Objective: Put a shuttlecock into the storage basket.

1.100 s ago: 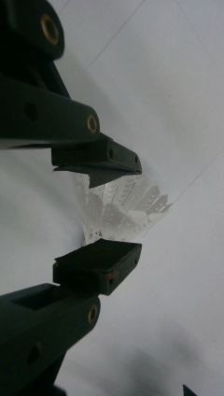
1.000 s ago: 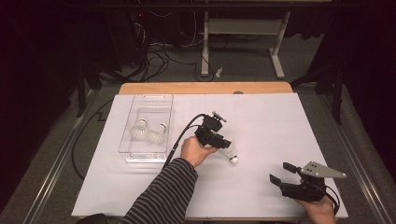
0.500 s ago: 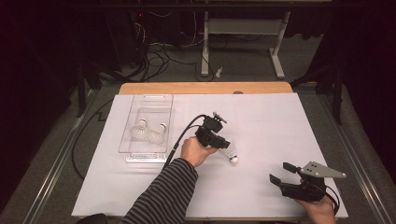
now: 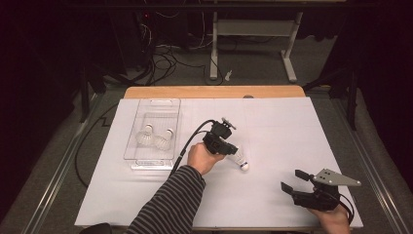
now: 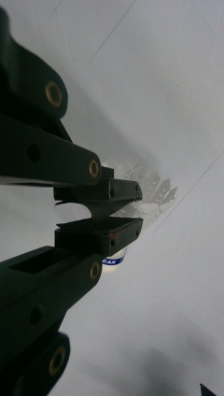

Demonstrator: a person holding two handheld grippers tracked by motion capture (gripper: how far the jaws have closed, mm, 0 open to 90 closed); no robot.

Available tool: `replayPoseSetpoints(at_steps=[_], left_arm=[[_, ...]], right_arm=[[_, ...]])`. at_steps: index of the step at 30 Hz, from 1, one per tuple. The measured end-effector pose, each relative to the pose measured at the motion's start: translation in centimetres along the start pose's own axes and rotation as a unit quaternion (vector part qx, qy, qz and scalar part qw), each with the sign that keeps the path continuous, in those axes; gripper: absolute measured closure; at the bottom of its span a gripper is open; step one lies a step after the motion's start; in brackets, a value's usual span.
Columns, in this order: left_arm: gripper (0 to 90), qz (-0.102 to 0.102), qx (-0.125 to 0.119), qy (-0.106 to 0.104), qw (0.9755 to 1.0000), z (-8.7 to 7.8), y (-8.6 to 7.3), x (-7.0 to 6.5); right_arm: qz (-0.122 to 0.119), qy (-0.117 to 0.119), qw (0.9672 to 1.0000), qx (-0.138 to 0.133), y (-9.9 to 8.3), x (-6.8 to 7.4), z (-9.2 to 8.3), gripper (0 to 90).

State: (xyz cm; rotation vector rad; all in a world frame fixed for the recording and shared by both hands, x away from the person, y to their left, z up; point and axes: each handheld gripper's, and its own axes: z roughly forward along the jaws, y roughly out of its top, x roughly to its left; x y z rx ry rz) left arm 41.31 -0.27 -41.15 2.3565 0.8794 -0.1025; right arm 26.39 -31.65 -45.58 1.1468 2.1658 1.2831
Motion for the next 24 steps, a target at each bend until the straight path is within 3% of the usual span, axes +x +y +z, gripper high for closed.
replayPoseSetpoints(at_steps=[24], left_arm=[[89.7,0.011,-0.003,-0.011,0.9999,-0.54,-0.08,-0.51]], right_arm=[[0.0,0.0,1.0,0.0,0.0,0.01,-0.01,26.8]])
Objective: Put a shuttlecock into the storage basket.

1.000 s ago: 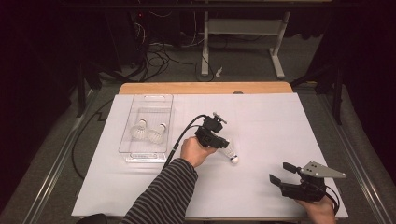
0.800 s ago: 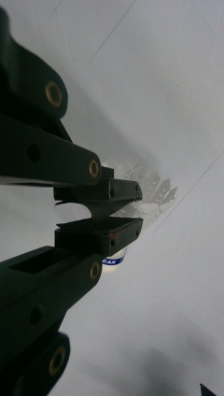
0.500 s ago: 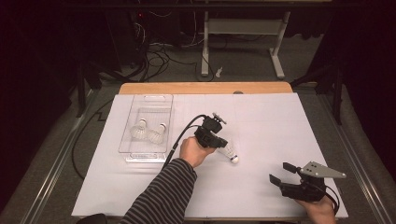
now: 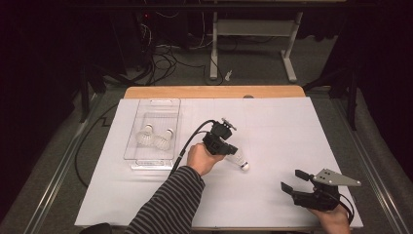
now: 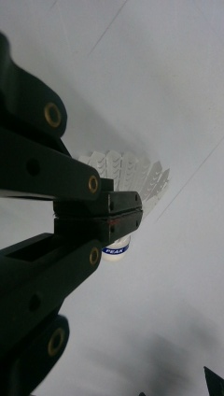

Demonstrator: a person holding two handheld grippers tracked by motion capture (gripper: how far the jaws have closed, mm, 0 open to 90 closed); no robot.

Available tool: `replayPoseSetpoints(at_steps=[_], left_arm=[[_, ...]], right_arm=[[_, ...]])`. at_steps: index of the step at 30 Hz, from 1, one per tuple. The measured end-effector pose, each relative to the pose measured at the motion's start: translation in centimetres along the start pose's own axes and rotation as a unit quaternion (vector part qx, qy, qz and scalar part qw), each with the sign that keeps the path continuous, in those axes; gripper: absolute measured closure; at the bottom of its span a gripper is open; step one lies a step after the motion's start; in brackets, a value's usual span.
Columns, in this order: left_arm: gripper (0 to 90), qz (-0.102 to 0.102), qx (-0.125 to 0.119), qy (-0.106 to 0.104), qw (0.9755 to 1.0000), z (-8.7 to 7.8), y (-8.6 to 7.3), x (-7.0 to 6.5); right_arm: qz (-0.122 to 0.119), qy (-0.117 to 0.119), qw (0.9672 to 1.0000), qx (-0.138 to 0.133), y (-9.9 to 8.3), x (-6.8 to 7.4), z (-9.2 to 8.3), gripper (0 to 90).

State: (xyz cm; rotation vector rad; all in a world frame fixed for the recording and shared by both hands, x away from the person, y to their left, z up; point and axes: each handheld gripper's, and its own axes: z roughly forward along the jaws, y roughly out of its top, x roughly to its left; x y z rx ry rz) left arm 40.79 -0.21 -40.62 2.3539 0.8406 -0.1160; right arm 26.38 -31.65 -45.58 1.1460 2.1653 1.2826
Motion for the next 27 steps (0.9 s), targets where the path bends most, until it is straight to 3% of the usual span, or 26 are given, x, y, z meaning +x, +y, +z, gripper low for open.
replayPoseSetpoints(at_steps=[27], left_arm=[[89.9,0.011,-0.013,-0.007,0.9998,-1.6,-0.3,-0.7]], right_arm=[[0.0,-0.001,1.0,0.0,0.0,0.0,0.0,26.8]])
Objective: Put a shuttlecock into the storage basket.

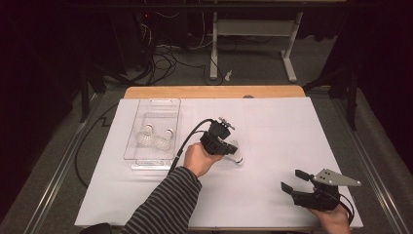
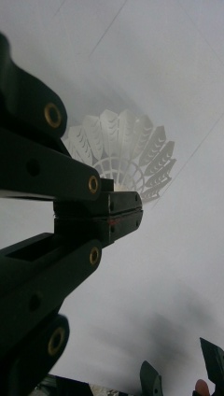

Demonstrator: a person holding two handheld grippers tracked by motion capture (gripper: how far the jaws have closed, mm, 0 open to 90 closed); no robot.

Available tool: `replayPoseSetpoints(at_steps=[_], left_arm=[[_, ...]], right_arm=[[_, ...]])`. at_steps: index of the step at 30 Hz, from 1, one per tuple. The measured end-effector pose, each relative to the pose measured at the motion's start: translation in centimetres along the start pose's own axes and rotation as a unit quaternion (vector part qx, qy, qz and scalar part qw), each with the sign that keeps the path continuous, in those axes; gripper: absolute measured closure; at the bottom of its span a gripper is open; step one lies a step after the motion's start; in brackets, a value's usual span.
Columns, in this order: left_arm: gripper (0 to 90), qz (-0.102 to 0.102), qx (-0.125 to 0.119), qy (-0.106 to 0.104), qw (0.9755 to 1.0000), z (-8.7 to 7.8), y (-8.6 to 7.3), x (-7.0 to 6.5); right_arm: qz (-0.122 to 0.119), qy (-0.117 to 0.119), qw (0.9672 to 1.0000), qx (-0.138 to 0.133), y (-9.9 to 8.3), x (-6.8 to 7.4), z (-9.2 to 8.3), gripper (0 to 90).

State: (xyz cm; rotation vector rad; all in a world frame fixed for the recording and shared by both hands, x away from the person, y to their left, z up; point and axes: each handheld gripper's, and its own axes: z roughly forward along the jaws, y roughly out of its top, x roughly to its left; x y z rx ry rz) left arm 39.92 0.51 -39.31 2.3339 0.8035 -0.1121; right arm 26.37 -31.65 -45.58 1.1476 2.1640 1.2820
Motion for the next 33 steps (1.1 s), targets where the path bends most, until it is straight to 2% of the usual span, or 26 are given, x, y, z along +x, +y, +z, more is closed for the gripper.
replayPoseSetpoints(at_steps=[23,33], left_arm=[[89.9,0.008,-0.004,0.001,1.0,-1.3,-0.6,-0.5],[89.9,0.019,-0.008,0.001,0.9998,-2.1,-0.9,-0.9]], right_arm=[[-0.001,0.0,1.0,0.001,0.0,0.0,0.0,26.8],[-0.001,0.0,1.0,0.0,0.0,0.0,0.0,26.8]])
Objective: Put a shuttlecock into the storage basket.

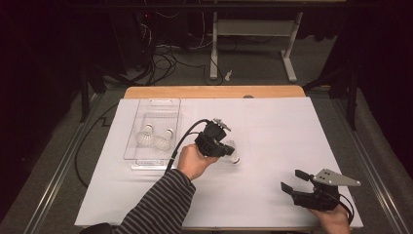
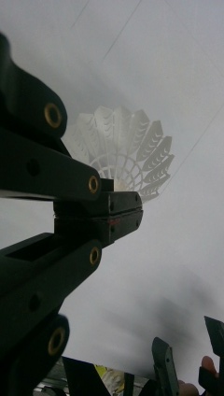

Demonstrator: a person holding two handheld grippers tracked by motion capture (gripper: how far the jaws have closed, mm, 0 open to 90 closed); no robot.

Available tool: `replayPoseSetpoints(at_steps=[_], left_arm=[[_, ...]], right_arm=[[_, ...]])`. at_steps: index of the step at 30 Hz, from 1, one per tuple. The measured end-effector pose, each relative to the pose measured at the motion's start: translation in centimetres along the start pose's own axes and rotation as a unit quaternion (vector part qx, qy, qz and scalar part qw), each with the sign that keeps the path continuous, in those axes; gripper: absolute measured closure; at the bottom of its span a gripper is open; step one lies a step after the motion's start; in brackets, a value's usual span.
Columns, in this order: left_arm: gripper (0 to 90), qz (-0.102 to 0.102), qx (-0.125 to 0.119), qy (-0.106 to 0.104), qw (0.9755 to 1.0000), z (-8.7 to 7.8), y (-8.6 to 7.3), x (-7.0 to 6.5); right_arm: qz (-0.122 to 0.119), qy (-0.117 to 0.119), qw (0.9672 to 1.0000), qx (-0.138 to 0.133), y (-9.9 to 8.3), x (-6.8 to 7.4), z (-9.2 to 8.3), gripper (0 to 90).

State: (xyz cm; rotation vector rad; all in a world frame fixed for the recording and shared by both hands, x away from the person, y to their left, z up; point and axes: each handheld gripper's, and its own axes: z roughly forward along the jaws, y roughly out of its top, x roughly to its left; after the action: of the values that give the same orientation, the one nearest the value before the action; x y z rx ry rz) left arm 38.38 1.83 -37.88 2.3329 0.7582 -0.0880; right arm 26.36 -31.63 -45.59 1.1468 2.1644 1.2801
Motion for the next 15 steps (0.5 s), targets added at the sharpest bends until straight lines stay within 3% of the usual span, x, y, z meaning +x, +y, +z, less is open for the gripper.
replayPoseSetpoints(at_steps=[15], left_arm=[[89.9,-0.004,-0.012,0.003,0.9999,-1.1,-1.1,0.1]], right_arm=[[0.0,0.0,1.0,0.001,0.0,0.0,0.0,26.8]])
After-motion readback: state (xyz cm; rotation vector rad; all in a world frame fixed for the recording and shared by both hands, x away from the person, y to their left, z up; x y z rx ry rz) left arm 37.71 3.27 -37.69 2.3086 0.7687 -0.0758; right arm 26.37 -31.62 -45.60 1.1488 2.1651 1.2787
